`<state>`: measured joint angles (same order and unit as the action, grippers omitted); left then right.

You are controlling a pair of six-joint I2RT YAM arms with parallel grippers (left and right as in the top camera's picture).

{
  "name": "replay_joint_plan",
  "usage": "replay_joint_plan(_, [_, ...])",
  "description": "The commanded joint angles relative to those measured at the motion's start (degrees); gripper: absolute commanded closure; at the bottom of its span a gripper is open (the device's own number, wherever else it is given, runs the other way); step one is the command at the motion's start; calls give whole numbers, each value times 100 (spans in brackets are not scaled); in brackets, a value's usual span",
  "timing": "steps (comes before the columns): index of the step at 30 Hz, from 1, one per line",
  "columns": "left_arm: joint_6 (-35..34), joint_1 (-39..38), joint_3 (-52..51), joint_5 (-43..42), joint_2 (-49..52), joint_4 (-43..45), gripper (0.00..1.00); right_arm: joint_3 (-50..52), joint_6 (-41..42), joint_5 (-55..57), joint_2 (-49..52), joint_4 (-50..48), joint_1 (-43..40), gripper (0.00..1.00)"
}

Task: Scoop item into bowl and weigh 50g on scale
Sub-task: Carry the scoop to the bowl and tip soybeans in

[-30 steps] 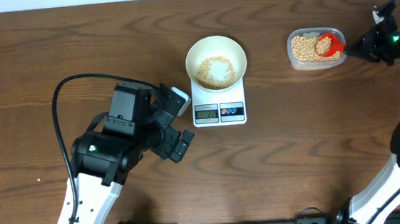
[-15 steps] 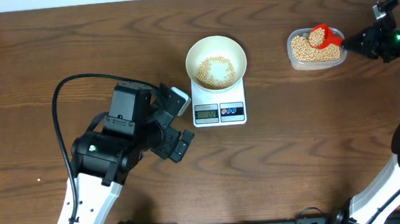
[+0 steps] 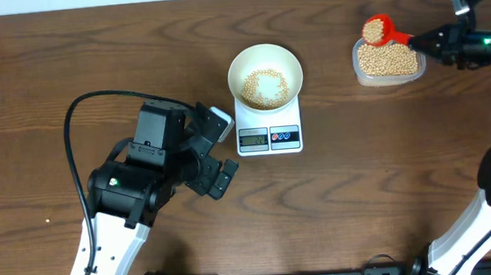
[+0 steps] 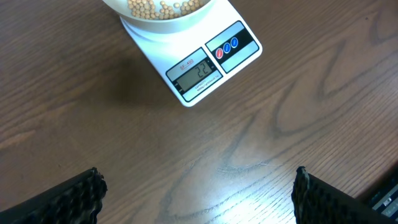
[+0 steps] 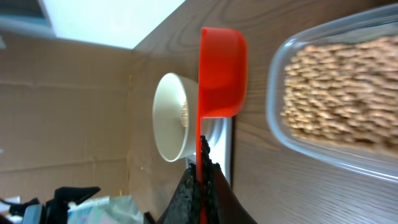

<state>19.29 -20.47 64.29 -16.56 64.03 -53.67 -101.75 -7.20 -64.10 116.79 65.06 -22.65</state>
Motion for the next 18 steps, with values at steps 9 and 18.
replay_joint_plan(9, [-52, -20, -48, 15, 26, 0, 2, 33, -52, -603, 63, -175, 979, 99])
replay_joint_plan(18, [-52, -20, -48, 17, 26, 0, 2, 33, 205, -699, 63, -551, 1707, 99])
